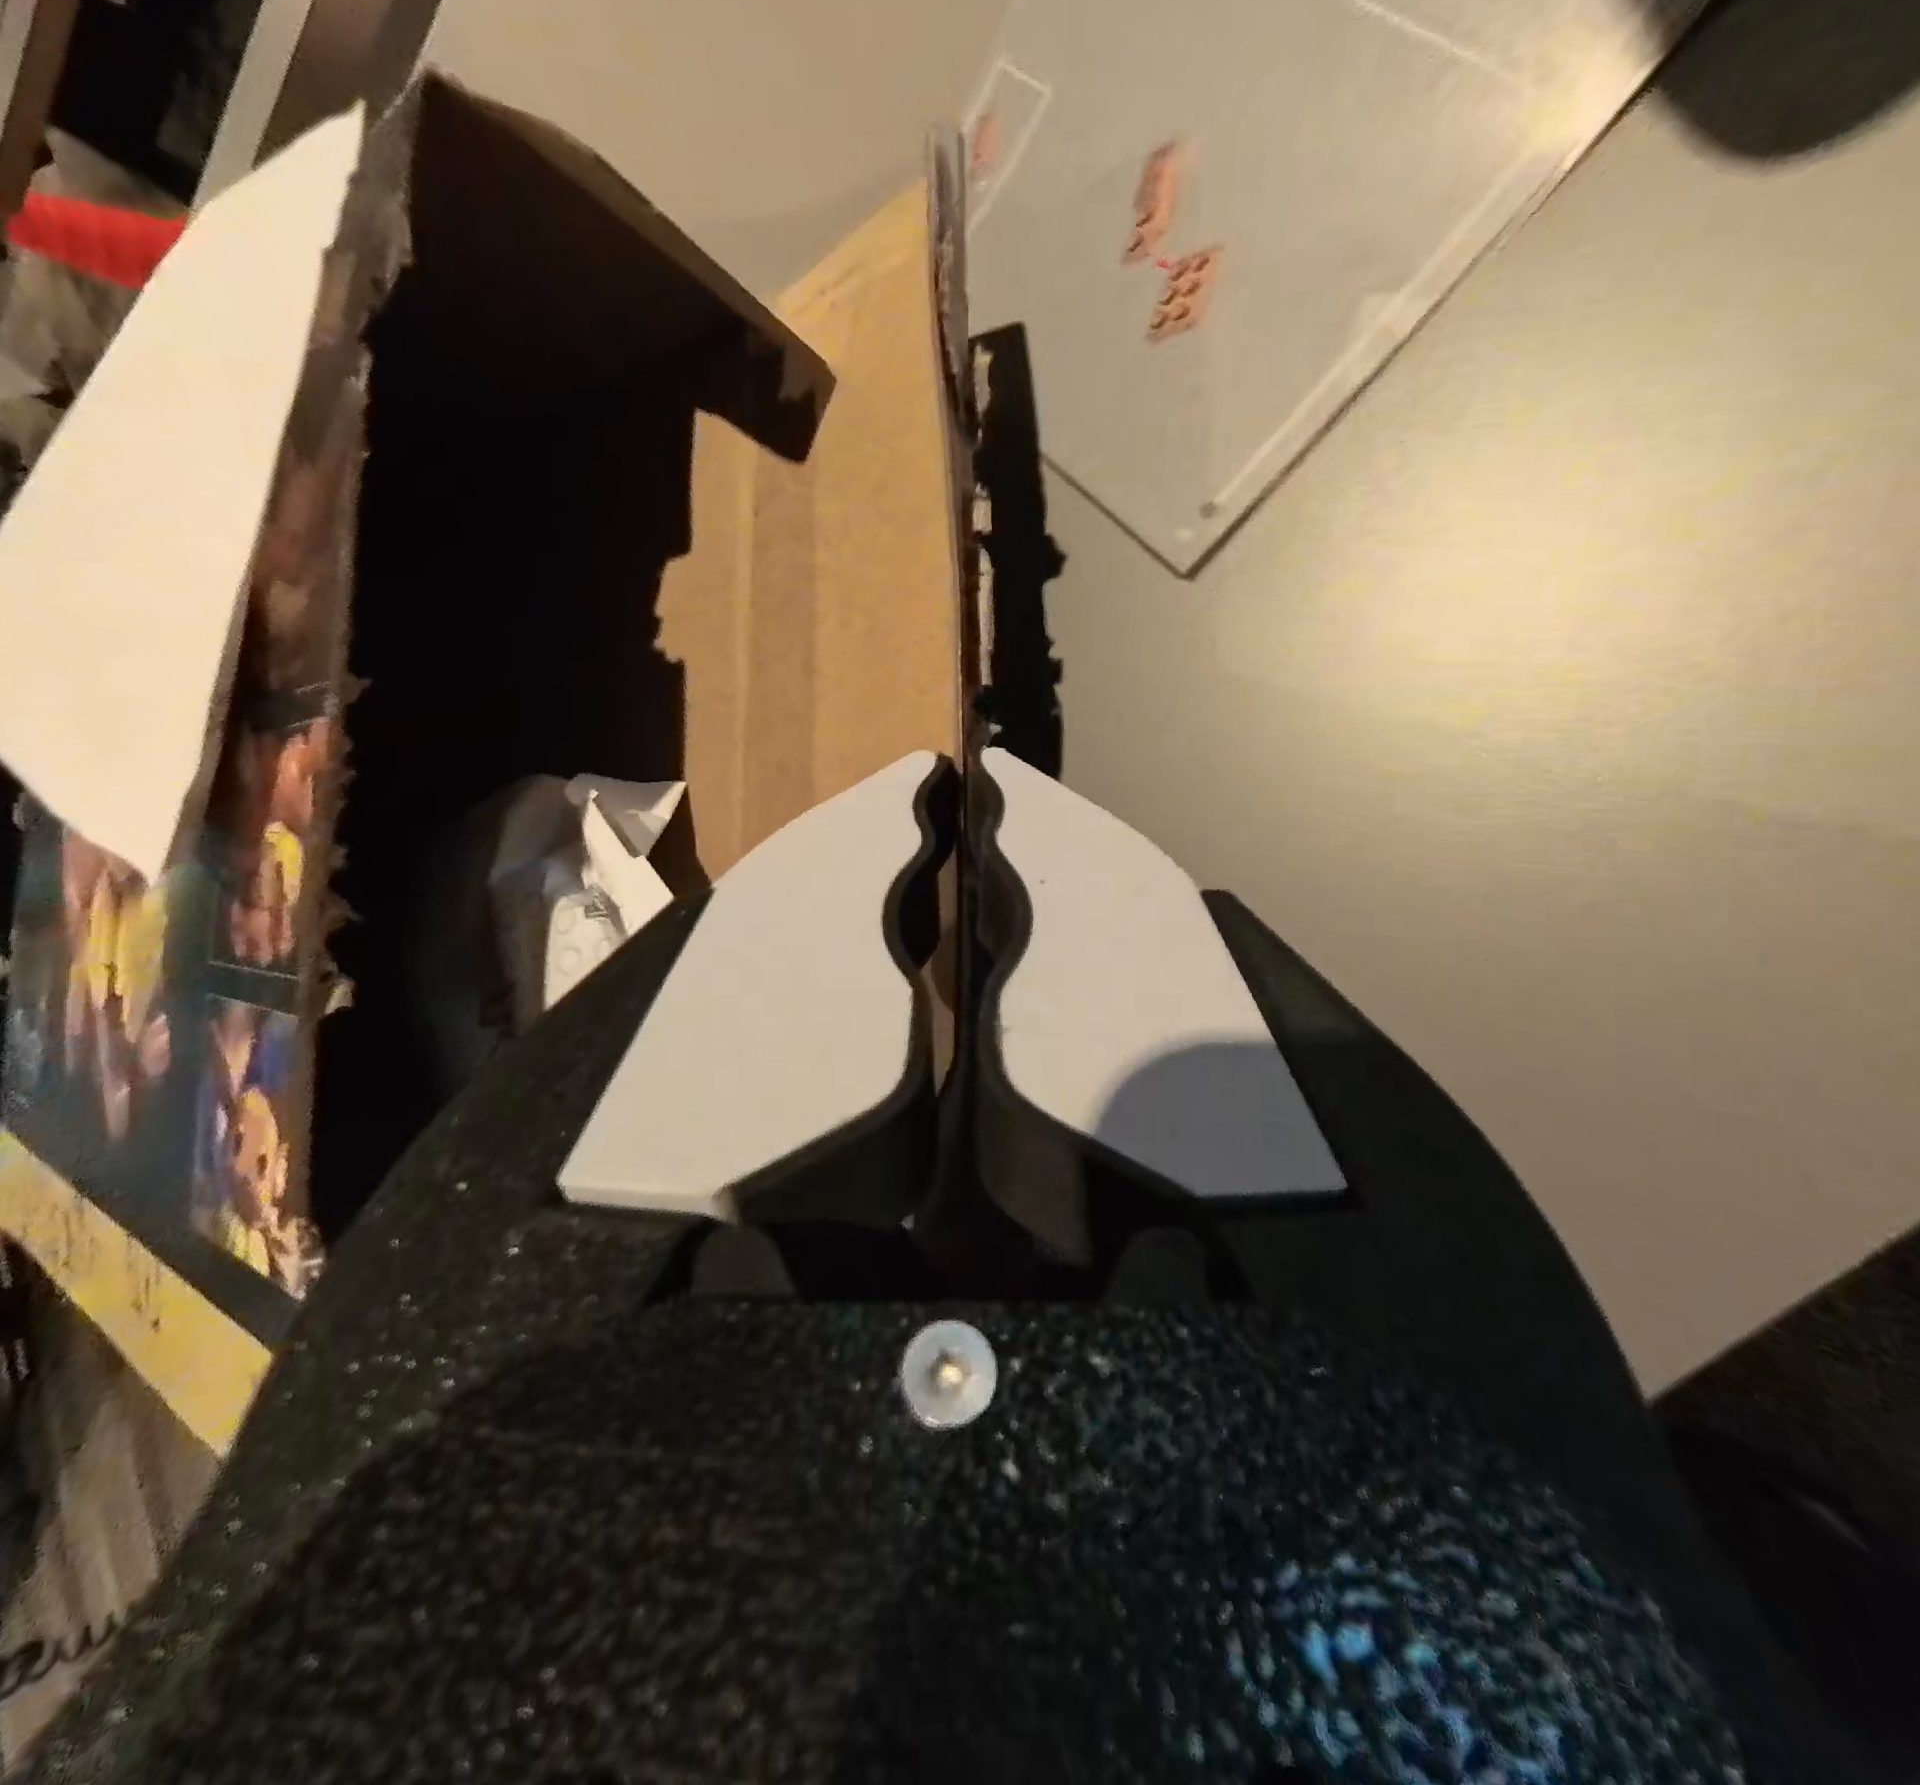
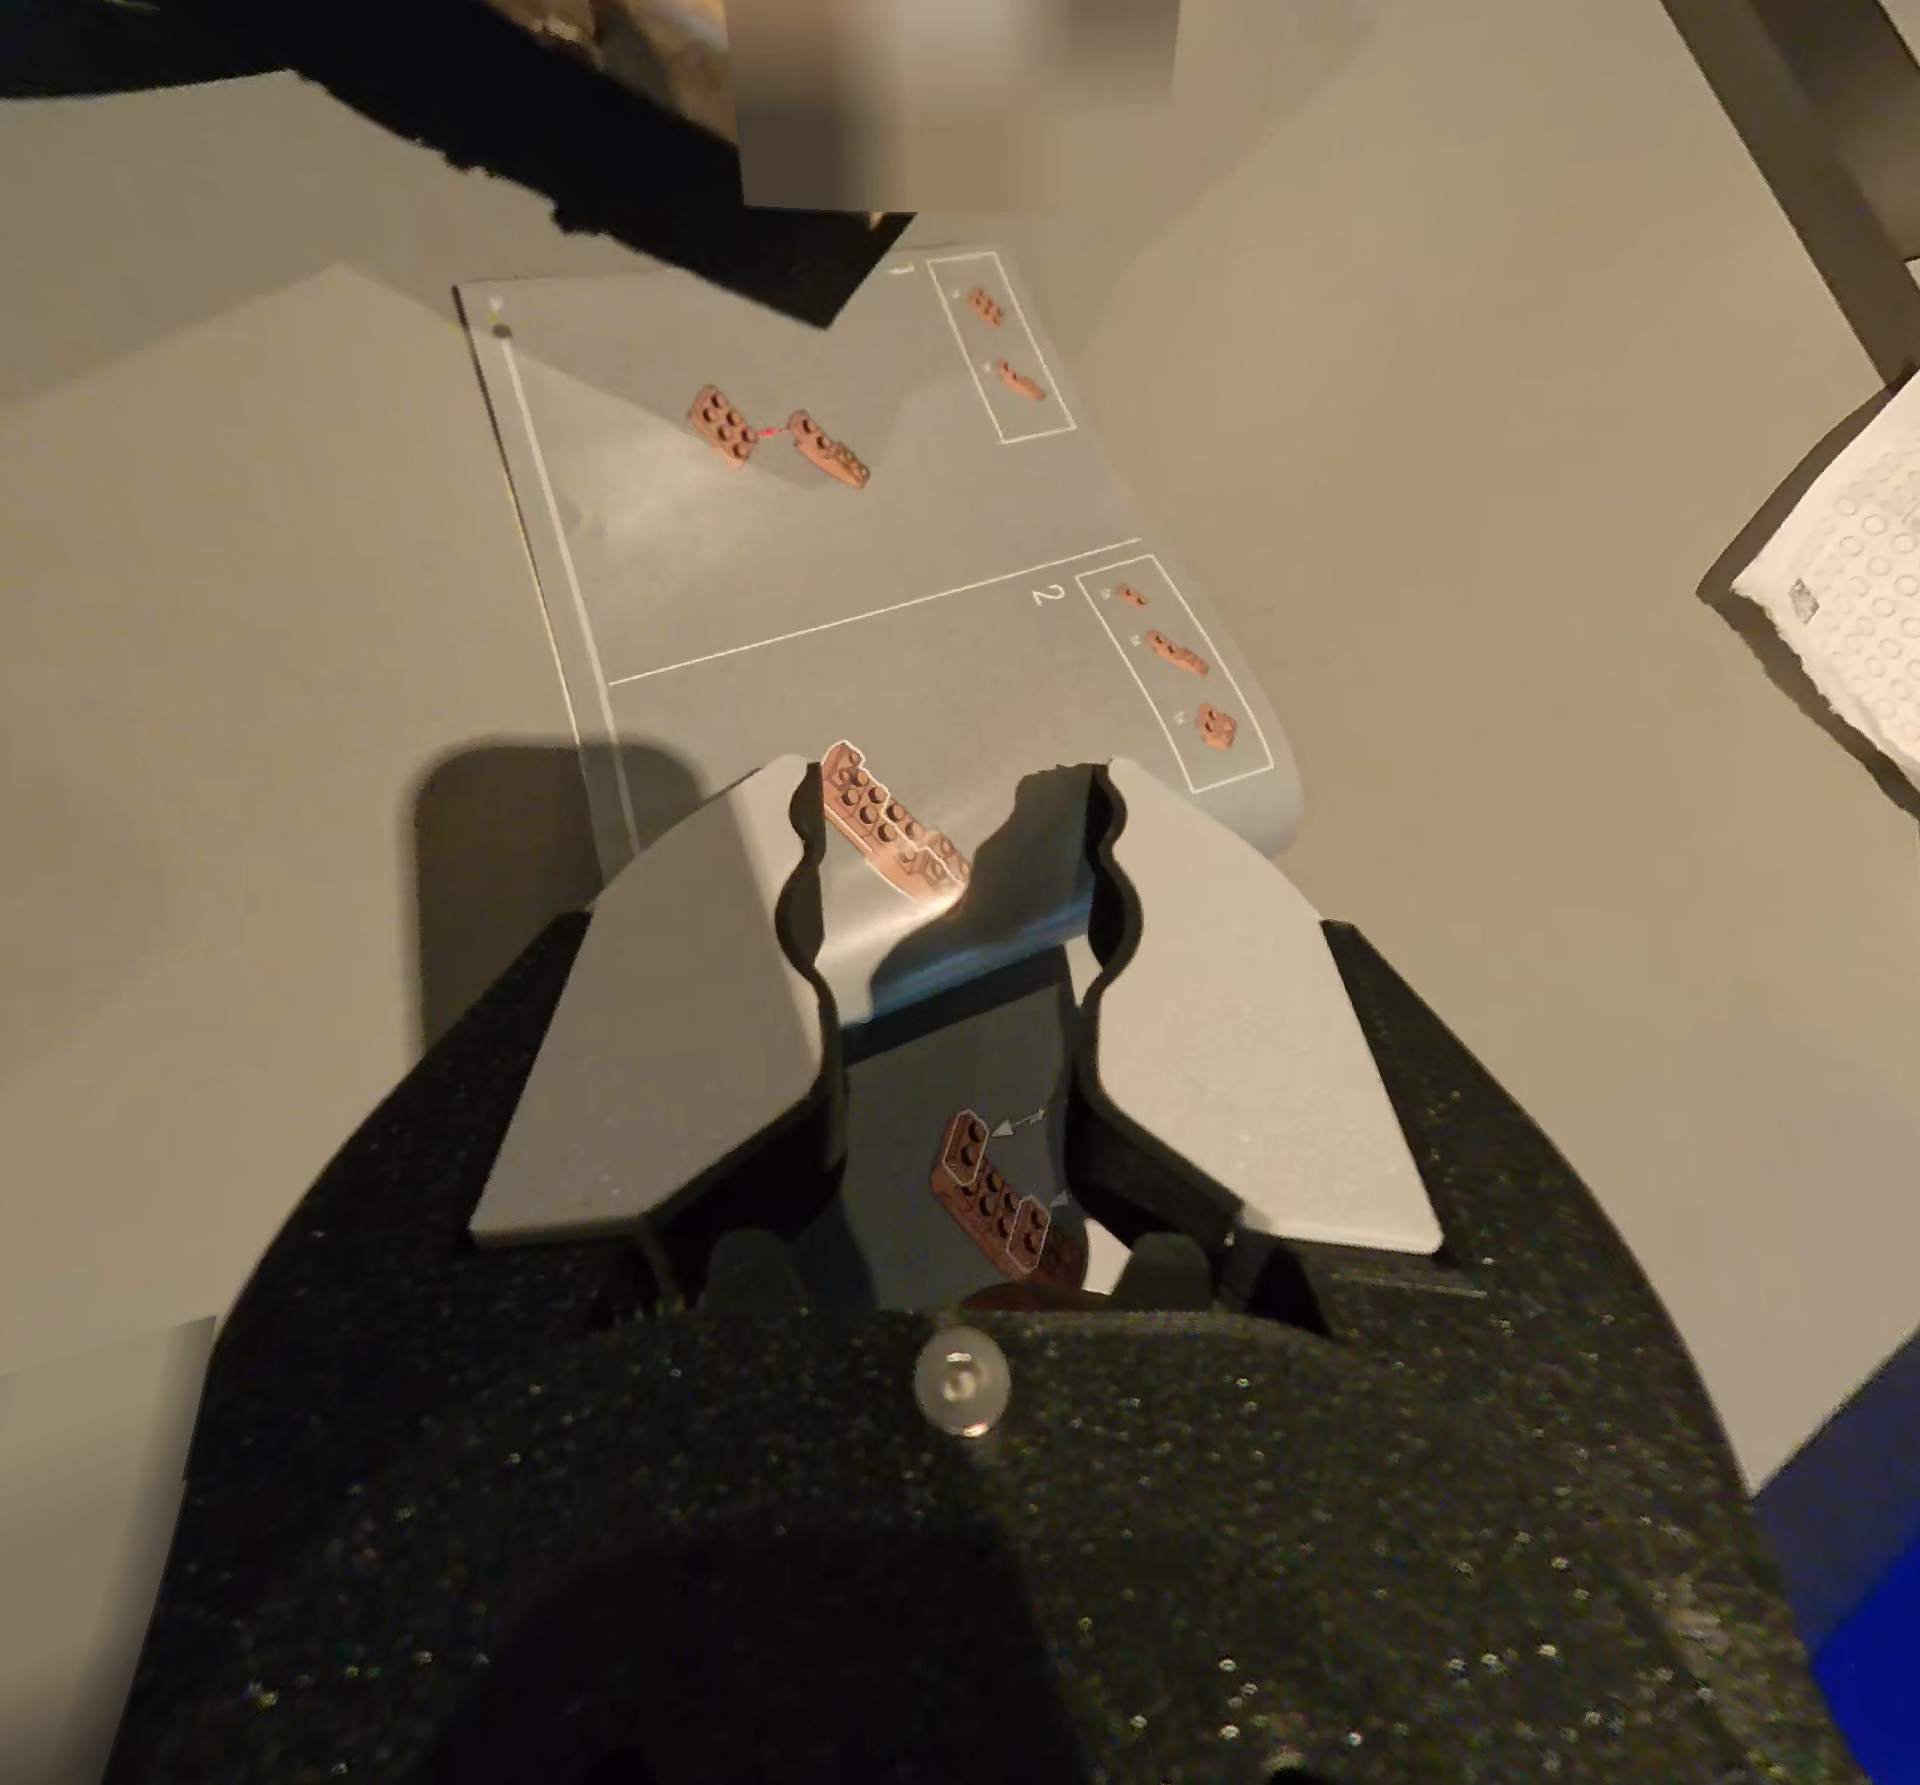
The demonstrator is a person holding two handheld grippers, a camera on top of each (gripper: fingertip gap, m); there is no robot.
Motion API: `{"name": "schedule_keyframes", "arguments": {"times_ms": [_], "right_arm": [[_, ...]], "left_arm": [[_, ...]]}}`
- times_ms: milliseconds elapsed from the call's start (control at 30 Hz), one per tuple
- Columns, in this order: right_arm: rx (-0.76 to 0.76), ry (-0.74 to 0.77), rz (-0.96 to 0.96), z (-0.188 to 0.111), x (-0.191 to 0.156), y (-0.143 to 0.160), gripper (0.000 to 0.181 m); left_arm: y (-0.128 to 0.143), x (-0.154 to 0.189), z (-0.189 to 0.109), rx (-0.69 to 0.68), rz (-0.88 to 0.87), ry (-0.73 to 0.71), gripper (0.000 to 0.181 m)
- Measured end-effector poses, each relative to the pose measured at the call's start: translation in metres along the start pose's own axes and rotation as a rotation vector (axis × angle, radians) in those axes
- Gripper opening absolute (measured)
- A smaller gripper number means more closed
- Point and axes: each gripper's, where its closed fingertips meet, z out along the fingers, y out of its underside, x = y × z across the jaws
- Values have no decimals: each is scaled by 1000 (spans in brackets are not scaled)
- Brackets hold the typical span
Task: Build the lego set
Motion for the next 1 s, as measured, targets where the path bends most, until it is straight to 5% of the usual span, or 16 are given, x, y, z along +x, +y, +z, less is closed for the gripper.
{"name": "schedule_keyframes", "arguments": {"times_ms": [433, 667, 1000], "right_arm": [[-13, -17, -56, 7, 3, -6, 49], [68, -7, -71, -16, 0, -6, 51], [-35, -12, -78, -39, -15, 31, 56]], "left_arm": [[13, 5, 19, -87, 90, 51, 1], [17, 8, 23, -139, 145, 61, 1], [14, 6, 22, -127, 171, 45, 2]]}}
